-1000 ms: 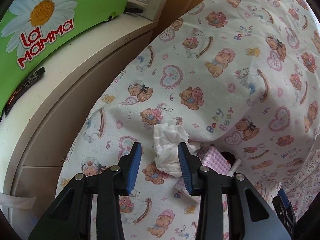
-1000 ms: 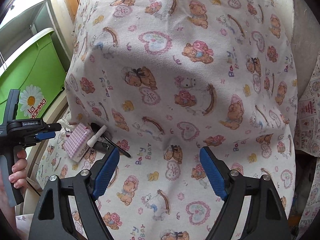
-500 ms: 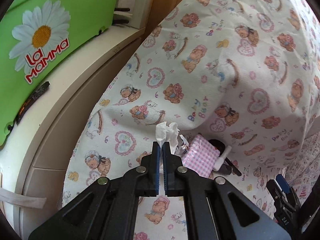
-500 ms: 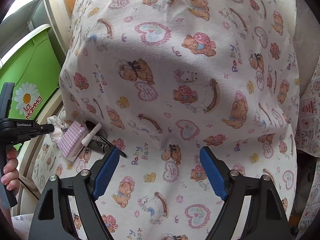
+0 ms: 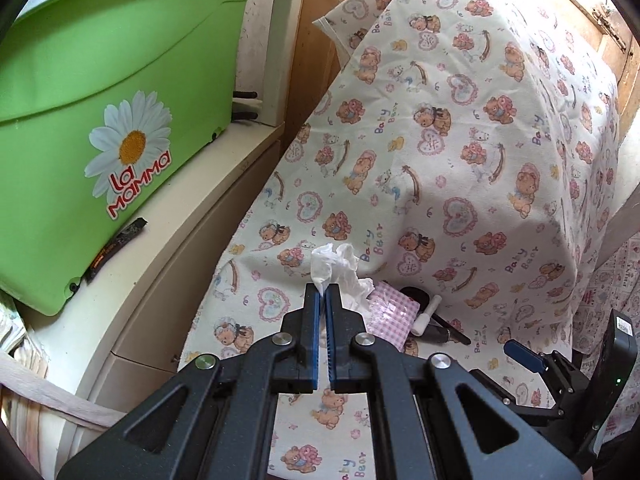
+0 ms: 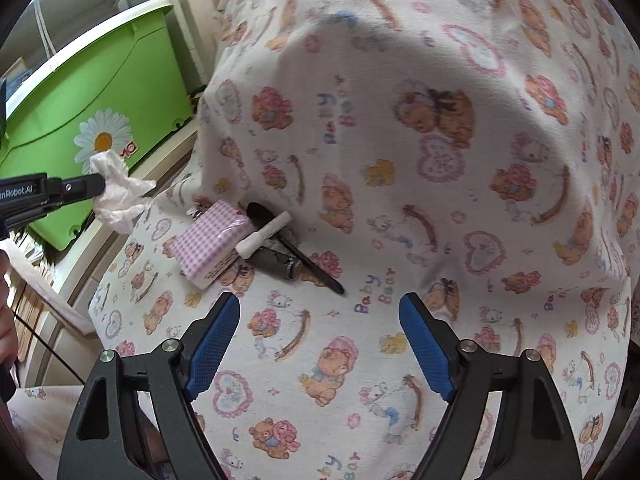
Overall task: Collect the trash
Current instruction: 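Close the left tool on the crumpled white tissue, then grasp the small black clip beside the white stick with the right tool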
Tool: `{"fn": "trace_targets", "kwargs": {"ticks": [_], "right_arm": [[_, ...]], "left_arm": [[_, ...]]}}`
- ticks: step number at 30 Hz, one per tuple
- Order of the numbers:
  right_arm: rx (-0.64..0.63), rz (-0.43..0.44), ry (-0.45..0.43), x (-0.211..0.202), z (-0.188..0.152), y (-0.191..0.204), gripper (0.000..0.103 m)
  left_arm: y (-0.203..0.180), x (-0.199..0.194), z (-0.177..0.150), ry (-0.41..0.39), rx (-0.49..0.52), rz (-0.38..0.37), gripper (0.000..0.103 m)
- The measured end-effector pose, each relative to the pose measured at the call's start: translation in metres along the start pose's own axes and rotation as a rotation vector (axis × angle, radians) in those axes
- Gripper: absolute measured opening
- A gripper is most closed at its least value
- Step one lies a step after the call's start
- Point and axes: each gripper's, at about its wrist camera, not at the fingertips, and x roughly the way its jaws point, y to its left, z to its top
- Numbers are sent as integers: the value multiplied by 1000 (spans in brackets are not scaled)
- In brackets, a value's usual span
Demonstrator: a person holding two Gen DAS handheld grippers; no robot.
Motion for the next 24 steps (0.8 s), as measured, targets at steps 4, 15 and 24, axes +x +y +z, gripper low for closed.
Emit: {"fn": "trace_targets", "kwargs": {"ticks": [4, 15, 24], "right_arm": [[-59, 26, 17, 14, 4, 15, 69], [-72, 34, 24, 54, 14, 21, 50], [-107, 61, 31, 63, 20, 20, 34]], "left_arm": [[9, -1, 0, -13, -26, 29, 3], [13, 4, 1, 0, -38, 39, 3], [4, 9, 0, 12, -16, 43, 3]]}}
